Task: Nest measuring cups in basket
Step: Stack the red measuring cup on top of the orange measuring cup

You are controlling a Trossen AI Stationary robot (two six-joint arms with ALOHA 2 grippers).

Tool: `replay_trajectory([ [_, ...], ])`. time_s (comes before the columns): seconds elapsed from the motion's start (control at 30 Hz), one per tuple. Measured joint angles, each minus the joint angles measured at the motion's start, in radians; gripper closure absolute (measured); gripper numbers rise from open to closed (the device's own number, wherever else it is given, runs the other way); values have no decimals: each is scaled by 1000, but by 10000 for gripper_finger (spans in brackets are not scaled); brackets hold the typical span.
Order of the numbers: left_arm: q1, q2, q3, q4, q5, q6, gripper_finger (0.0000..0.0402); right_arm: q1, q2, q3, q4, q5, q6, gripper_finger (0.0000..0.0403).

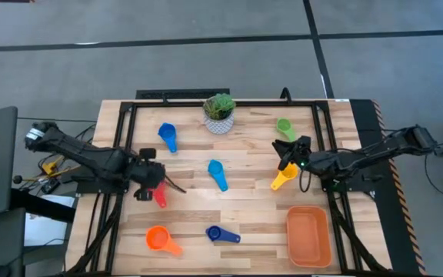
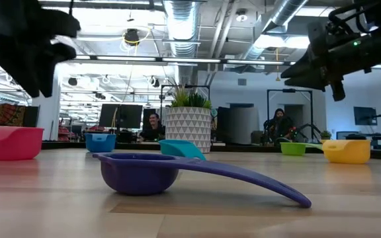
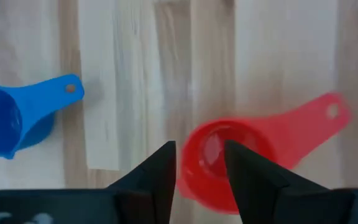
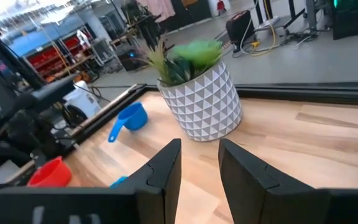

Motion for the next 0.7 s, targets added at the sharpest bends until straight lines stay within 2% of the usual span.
replay_trajectory([
  [0.1,79,0,-2,-19,2,53,284,3,47,15,0,0,1,267],
  [0.27,176,0,-2,-30,15,44,285,21,119,29,0,-1,1,262],
  [0.5,217,2,-33,-6,88,100,283,39,184,34,0,-3,51,260],
  [0.7,220,17,-32,5,94,81,282,62,206,34,19,-4,77,265],
])
